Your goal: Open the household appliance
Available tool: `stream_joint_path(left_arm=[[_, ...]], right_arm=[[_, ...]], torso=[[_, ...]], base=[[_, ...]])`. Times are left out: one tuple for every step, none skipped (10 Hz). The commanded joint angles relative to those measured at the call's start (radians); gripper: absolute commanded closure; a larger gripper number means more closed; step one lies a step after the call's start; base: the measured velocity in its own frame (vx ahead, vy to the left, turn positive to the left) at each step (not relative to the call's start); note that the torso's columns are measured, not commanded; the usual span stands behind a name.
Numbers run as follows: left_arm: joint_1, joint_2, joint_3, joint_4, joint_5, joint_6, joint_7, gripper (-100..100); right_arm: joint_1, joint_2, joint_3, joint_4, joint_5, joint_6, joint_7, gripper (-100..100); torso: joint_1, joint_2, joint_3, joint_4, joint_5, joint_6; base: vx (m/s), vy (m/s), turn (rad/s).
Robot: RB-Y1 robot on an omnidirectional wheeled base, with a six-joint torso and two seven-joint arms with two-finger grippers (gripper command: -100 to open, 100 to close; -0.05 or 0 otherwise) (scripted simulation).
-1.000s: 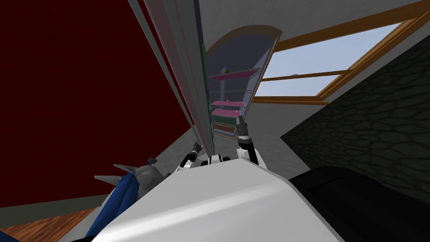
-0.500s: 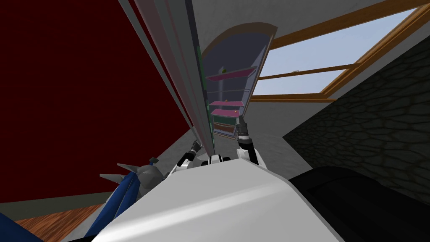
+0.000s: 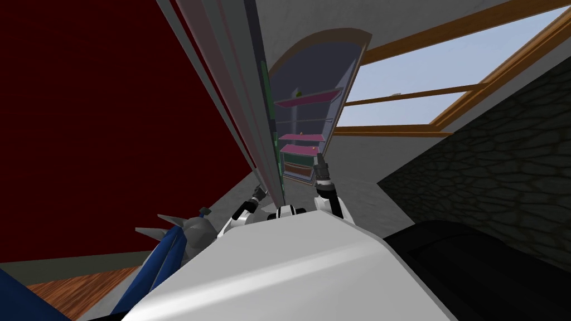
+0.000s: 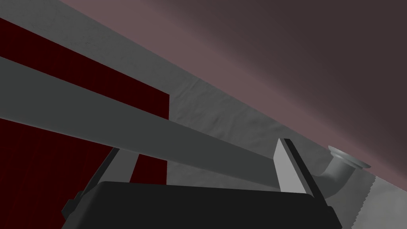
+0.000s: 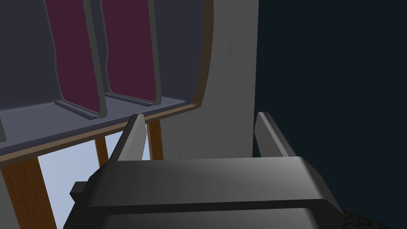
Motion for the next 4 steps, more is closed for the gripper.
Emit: stream_joint_path(left_arm=[[0.0, 0.0, 0.0, 0.0, 0.0, 0.0, 0.0, 0], [0.0, 0.0, 0.0, 0.0, 0.0, 0.0, 0.0, 0], [0.0, 0.0, 0.0, 0.0, 0.0, 0.0, 0.0, 0], [0.0, 0.0, 0.0, 0.0, 0.0, 0.0, 0.0, 0]], right_arm=[[0.0, 0.0, 0.0, 0.0, 0.0, 0.0, 0.0, 0], [0.0, 0.0, 0.0, 0.0, 0.0, 0.0, 0.0, 0], [0.0, 0.0, 0.0, 0.0, 0.0, 0.0, 0.0, 0], [0.0, 0.0, 0.0, 0.0, 0.0, 0.0, 0.0, 0]], torso=[[0.0, 0.0, 0.0, 0.0, 0.0, 0.0], [0.0, 0.0, 0.0, 0.0, 0.0, 0.0], [-0.001, 0.0, 0.0, 0.0, 0.0, 0.0], [-0.001, 0.0, 0.0, 0.0, 0.0, 0.0]], base=[[0.0, 0.0, 0.0], [0.0, 0.0, 0.0], [0.0, 0.0, 0.0], [0.0, 0.0, 0.0]])
